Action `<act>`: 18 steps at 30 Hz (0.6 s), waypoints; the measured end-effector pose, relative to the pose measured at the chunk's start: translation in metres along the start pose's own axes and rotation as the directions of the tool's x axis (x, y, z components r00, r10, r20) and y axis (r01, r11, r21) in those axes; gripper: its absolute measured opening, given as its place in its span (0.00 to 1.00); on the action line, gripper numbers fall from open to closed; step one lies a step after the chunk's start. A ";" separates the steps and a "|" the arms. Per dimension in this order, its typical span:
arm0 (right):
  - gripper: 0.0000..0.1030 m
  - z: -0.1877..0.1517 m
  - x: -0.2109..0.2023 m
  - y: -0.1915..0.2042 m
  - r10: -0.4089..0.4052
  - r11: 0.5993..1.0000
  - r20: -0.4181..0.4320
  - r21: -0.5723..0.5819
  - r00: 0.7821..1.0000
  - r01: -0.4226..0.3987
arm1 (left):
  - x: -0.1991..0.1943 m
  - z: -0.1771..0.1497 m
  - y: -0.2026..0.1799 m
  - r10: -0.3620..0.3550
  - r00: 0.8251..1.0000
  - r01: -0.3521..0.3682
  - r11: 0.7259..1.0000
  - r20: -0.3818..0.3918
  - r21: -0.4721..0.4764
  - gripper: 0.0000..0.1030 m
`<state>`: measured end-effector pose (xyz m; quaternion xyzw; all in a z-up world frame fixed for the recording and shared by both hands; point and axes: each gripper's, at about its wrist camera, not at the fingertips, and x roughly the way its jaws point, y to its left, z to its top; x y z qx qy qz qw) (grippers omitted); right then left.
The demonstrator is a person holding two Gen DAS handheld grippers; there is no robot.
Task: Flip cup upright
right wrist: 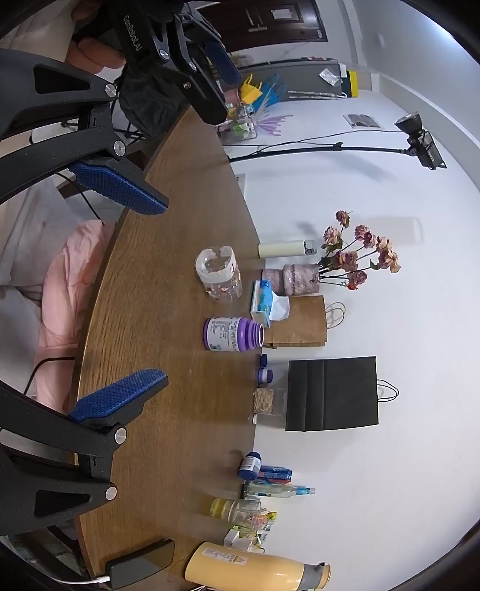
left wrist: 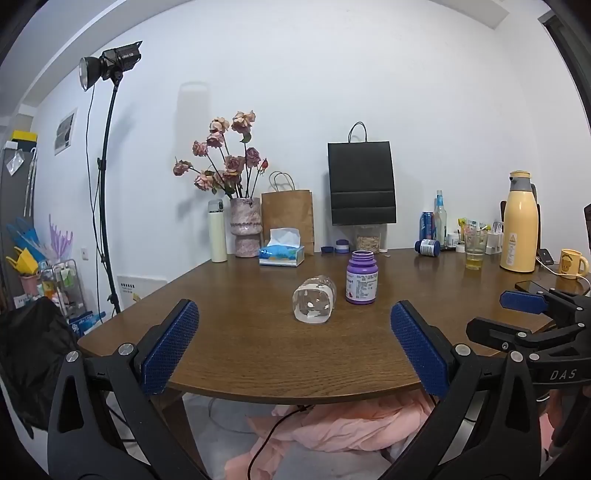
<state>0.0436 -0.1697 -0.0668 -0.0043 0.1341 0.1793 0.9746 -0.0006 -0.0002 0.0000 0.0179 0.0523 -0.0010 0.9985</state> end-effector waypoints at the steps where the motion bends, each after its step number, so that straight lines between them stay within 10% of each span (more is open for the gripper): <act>1: 0.87 0.000 0.000 0.000 -0.001 1.000 -0.002 -0.001 1.000 0.001 | 0.000 0.000 0.000 0.000 1.000 0.000 1.000 -0.004 -0.002 1.00; 18: 0.87 0.001 0.000 -0.001 -0.002 1.000 -0.006 0.000 1.000 0.001 | 0.000 0.000 0.000 -0.001 1.000 0.001 1.000 -0.013 -0.006 1.00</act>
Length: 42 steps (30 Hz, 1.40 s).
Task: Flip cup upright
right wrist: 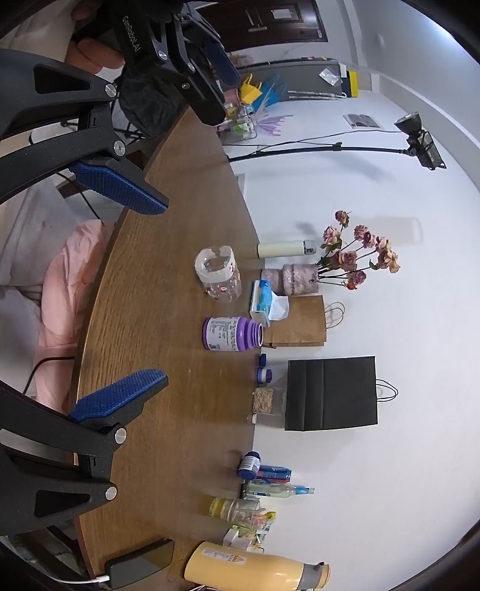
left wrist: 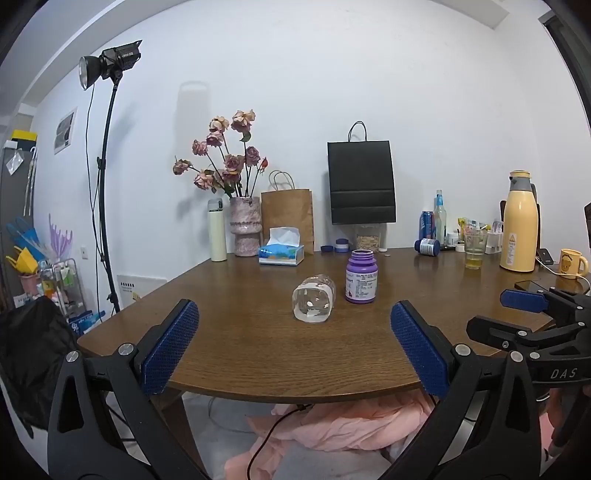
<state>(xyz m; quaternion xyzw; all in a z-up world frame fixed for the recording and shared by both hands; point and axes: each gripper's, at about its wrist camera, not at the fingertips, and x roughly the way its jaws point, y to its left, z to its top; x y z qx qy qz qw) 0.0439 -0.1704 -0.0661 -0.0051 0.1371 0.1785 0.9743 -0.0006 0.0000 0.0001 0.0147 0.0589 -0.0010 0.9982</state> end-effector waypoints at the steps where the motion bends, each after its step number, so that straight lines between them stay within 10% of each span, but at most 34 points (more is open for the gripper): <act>1: 0.87 0.000 0.000 0.000 0.000 1.000 0.000 0.000 1.000 0.000 | 0.000 0.000 0.000 0.000 1.000 0.000 1.000 0.000 0.000 1.00; 42: 0.87 0.000 0.000 -0.003 -0.002 1.000 0.002 0.002 1.000 0.002 | 0.000 -0.003 0.000 0.002 1.000 -0.002 1.000 0.001 0.001 1.00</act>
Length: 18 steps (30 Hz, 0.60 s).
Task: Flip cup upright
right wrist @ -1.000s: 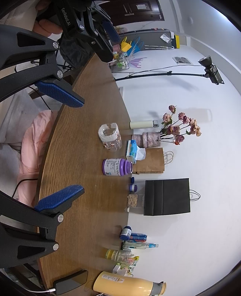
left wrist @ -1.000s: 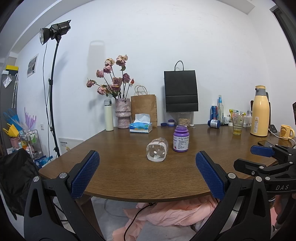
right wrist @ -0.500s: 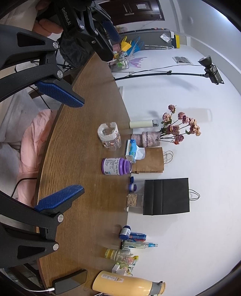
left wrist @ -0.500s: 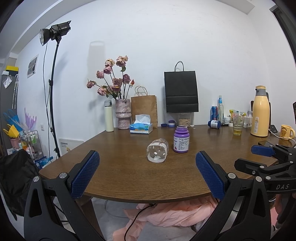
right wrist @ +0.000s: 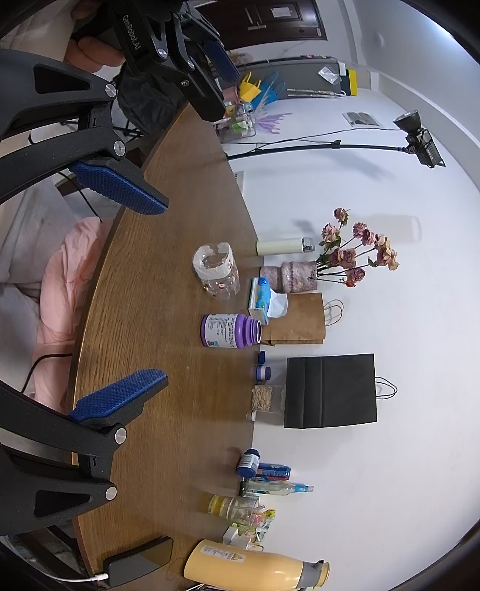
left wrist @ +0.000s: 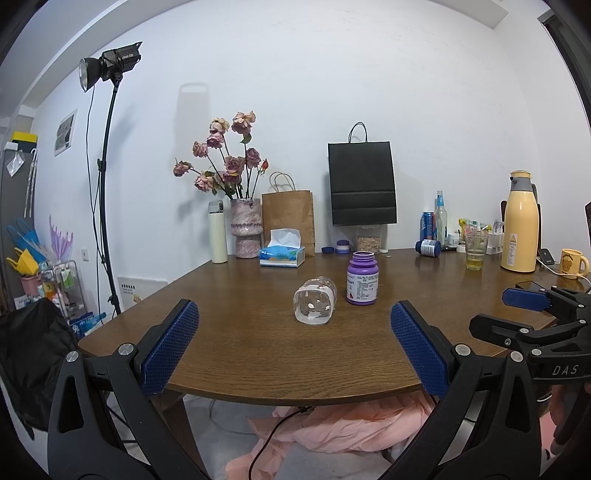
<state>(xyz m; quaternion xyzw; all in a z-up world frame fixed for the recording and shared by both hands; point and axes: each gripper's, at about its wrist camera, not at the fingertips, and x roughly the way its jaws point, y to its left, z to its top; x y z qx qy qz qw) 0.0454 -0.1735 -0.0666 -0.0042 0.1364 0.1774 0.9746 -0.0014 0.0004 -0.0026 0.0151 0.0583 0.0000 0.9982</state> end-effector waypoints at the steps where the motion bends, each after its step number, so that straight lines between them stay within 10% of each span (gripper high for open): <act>1: 0.87 0.000 0.000 0.000 0.000 1.000 -0.001 0.000 1.000 0.000 | 0.000 0.000 0.000 0.000 1.000 0.000 1.000 0.001 0.000 1.00; 18: 0.87 -0.001 0.000 0.000 -0.001 1.000 0.000 0.000 1.000 0.001 | 0.001 0.001 0.000 -0.001 1.000 0.001 1.000 0.000 0.001 1.00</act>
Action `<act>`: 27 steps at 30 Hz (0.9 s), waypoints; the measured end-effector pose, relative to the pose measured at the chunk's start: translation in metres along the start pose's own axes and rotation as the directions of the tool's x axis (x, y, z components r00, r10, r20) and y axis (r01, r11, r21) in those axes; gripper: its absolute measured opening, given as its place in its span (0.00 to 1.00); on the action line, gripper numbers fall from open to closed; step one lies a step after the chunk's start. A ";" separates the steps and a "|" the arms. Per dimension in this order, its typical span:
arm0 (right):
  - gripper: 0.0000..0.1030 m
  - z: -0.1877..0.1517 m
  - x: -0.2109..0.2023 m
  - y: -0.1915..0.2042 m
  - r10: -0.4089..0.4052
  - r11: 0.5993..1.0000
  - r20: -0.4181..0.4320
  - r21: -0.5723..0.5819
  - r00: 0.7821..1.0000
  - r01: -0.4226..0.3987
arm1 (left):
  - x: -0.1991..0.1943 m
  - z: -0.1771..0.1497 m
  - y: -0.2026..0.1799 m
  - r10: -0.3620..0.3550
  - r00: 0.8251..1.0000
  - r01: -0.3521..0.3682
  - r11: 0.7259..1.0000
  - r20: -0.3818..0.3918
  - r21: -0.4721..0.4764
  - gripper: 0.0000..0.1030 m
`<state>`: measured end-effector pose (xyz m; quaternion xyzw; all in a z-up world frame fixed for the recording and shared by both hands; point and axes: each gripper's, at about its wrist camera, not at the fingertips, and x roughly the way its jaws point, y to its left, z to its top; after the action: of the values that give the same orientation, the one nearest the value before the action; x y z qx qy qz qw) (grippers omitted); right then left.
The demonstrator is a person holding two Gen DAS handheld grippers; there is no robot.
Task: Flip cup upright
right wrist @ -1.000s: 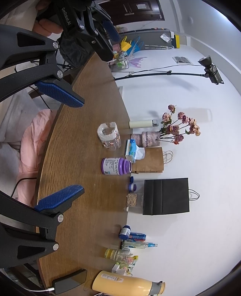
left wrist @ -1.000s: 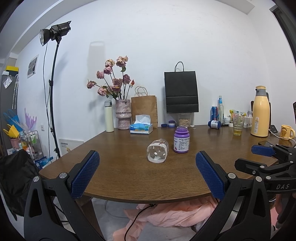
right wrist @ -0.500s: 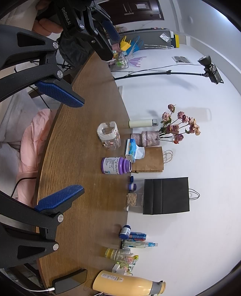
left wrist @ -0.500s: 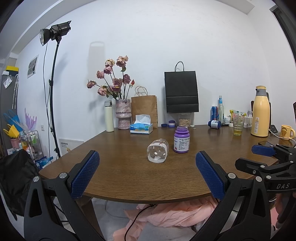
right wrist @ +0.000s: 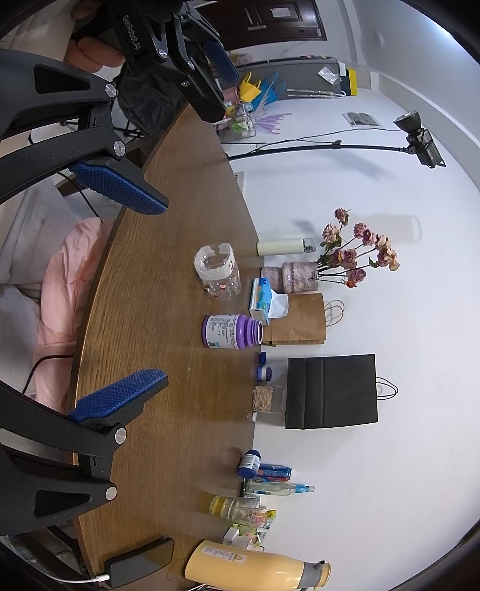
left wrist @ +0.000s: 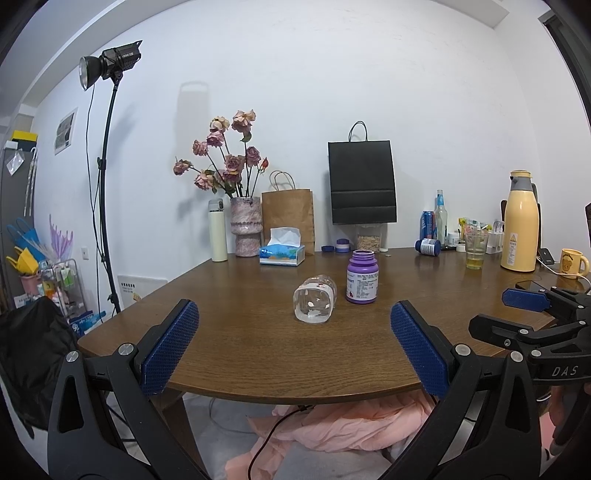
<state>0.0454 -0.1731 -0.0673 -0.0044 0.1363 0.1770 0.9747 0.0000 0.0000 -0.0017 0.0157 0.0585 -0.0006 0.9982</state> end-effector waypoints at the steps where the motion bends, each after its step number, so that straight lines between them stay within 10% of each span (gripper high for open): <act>1: 0.87 0.000 0.000 0.000 0.000 1.000 0.000 0.000 1.000 0.000 | 0.000 0.000 0.000 0.000 1.000 0.000 1.000 0.000 0.000 1.00; 19: 0.87 0.003 0.000 -0.001 -0.006 1.000 -0.001 -0.008 1.000 0.006 | 0.010 -0.009 0.000 -0.003 1.000 0.003 1.000 -0.013 0.002 1.00; 27: 0.87 0.021 0.029 -0.031 -0.084 0.996 -0.011 -0.004 0.996 0.084 | 0.091 0.005 0.002 -0.053 0.995 0.059 0.996 -0.089 0.063 1.00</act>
<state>0.0880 -0.1905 -0.0561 -0.0130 0.1410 0.1362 0.9805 0.0914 0.0022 -0.0077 0.0467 0.1023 -0.0297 0.9932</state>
